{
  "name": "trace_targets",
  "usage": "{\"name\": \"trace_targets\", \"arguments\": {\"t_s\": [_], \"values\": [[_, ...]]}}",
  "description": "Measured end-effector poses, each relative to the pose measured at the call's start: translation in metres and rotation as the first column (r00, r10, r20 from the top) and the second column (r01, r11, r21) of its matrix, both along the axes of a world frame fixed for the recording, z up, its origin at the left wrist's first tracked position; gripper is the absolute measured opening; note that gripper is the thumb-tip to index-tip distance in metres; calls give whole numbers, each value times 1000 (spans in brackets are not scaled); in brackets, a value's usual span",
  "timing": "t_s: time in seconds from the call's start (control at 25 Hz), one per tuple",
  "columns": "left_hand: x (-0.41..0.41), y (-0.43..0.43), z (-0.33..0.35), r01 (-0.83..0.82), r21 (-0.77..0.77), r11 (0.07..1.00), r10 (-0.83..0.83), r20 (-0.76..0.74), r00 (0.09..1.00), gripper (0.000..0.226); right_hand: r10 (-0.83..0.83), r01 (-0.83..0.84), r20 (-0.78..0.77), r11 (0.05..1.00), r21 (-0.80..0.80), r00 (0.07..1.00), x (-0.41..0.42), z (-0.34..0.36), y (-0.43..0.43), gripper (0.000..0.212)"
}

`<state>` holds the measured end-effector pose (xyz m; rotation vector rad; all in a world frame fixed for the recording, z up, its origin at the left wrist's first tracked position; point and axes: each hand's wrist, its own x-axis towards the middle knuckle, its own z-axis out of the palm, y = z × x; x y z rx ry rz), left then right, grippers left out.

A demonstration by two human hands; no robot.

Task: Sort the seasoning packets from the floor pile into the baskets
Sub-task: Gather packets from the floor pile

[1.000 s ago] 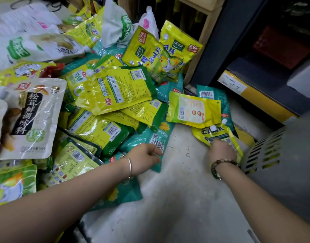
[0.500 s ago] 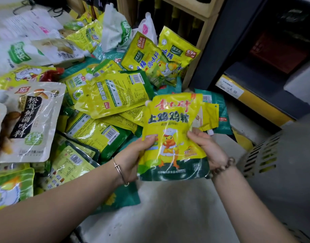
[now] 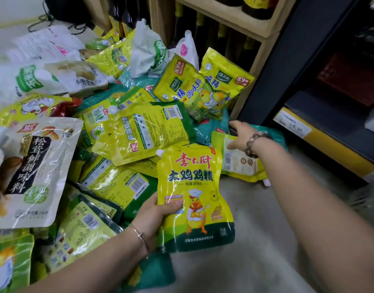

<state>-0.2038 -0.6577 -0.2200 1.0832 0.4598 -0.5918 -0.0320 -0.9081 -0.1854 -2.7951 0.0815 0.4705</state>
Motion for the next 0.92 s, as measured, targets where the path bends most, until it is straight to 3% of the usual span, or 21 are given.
{"name": "trace_targets", "arguments": {"t_s": [0.08, 0.16, 0.32, 0.52, 0.64, 0.8, 0.92], "values": [[2, 0, -9, 19, 2, 1000, -20, 10, 1000, 49, 44, -56, -140, 995, -85, 989, 20, -15, -13, 103], [2, -2, -19, 38, 30, 999, -38, 15, 999, 47, 16, -53, -226, 987, -155, 974, 24, -37, -28, 109], [-5, -14, -30, -44, 110, 993, 48, -31, 998, 34, -37, 0, -124, 959, -282, 992, 7, -49, -31, 79], [-24, -5, 8, -36, 236, 971, 65, -115, 991, 22, -284, 280, -14, 950, -138, 959, -56, -8, -15, 53], [-33, 14, 68, -61, 296, 953, 105, -134, 985, 23, -431, 437, -109, 898, 40, 896, -105, 35, 4, 47], [-44, 36, 176, -29, 343, 939, 99, -188, 977, 24, -669, 701, -228, 621, 351, 708, -159, 129, 31, 41], [-49, 43, 273, 35, 373, 927, 34, -178, 983, 33, -713, 721, -227, 529, 447, 664, -186, 216, 33, 40]]}}
